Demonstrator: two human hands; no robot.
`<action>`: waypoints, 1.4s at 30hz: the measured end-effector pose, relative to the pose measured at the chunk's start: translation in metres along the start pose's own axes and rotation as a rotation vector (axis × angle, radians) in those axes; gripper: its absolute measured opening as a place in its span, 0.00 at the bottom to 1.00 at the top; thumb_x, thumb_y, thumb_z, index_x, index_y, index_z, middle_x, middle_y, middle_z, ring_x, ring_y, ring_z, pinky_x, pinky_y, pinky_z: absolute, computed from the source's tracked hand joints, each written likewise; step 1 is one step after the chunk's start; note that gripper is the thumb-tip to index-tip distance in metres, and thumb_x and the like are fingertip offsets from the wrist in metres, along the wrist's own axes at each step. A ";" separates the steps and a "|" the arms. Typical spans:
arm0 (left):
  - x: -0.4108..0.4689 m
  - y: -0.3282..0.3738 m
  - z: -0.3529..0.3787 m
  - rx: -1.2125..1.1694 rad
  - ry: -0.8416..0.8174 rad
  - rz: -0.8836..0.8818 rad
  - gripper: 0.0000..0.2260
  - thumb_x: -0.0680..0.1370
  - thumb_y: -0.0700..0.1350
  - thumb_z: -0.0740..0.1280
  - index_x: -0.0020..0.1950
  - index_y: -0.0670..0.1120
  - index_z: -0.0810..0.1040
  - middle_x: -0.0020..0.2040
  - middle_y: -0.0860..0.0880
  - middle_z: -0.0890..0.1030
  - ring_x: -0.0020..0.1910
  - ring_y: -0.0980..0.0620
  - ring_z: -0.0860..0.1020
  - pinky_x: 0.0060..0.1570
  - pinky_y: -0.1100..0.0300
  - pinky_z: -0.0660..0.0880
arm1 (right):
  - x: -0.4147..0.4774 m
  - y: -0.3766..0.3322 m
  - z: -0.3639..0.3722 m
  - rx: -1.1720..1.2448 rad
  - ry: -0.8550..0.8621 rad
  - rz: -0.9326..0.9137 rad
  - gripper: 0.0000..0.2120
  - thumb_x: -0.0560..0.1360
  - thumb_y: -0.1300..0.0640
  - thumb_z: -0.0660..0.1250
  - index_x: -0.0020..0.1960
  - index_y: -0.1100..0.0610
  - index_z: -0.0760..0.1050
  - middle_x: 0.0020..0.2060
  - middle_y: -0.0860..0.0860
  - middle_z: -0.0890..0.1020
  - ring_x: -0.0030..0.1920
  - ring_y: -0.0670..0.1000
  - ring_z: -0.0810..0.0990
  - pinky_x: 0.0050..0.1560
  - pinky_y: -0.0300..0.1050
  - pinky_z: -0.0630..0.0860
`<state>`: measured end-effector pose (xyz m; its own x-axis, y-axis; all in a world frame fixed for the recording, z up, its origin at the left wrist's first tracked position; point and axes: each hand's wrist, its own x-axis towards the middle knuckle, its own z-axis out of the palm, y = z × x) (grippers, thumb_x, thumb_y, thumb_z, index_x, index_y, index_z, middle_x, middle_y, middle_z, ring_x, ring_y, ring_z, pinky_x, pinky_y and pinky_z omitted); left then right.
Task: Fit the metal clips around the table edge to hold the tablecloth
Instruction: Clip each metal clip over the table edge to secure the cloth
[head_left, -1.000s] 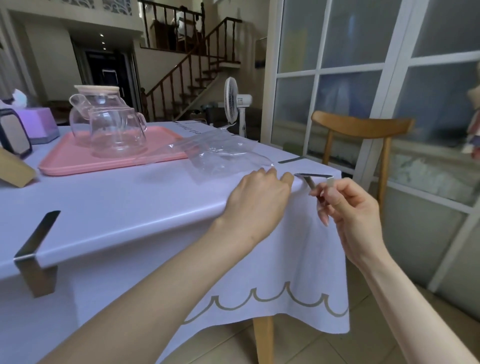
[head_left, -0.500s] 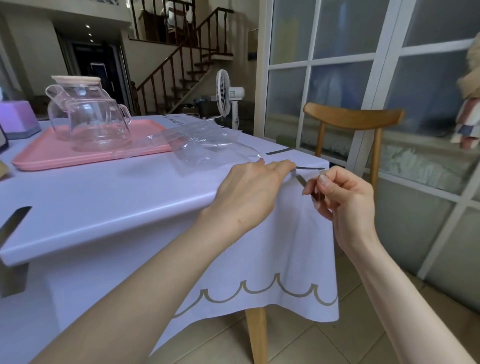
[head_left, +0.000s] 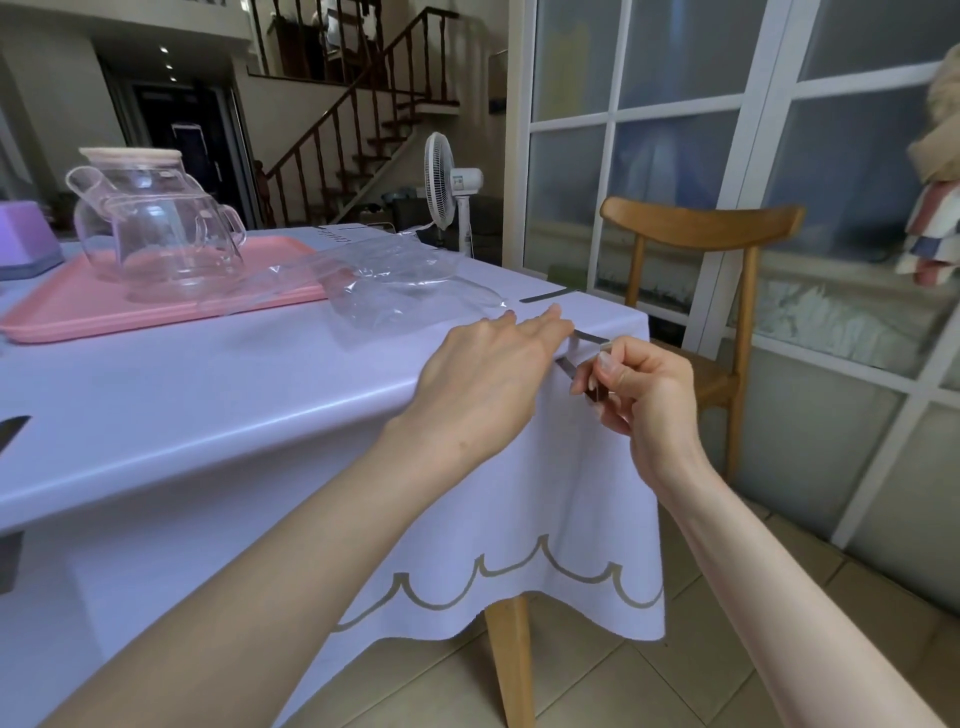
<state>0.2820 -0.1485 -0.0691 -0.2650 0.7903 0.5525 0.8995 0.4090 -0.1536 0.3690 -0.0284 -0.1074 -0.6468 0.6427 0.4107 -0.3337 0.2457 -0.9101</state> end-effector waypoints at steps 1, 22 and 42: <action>0.000 0.000 0.000 0.012 -0.003 -0.004 0.23 0.78 0.35 0.57 0.71 0.52 0.62 0.75 0.54 0.59 0.68 0.46 0.68 0.52 0.51 0.71 | 0.001 0.000 0.001 0.002 -0.004 0.007 0.25 0.76 0.68 0.59 0.23 0.51 0.73 0.27 0.51 0.80 0.26 0.48 0.70 0.26 0.35 0.65; 0.001 -0.002 0.010 0.065 0.047 -0.064 0.24 0.79 0.40 0.58 0.74 0.47 0.56 0.64 0.46 0.73 0.62 0.45 0.73 0.45 0.53 0.69 | 0.039 0.002 -0.022 -0.592 -0.204 -0.489 0.17 0.67 0.43 0.70 0.55 0.46 0.79 0.53 0.39 0.80 0.59 0.41 0.75 0.68 0.60 0.64; -0.001 0.001 0.002 0.067 0.038 -0.038 0.23 0.77 0.39 0.59 0.71 0.49 0.60 0.65 0.48 0.73 0.60 0.46 0.73 0.43 0.55 0.67 | 0.050 0.013 -0.017 -0.655 -0.147 -0.635 0.19 0.63 0.39 0.70 0.50 0.46 0.77 0.46 0.36 0.76 0.50 0.43 0.74 0.58 0.55 0.68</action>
<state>0.2828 -0.1479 -0.0713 -0.2840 0.7559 0.5899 0.8633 0.4693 -0.1857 0.3435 0.0192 -0.0990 -0.5708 0.1593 0.8055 -0.2297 0.9109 -0.3429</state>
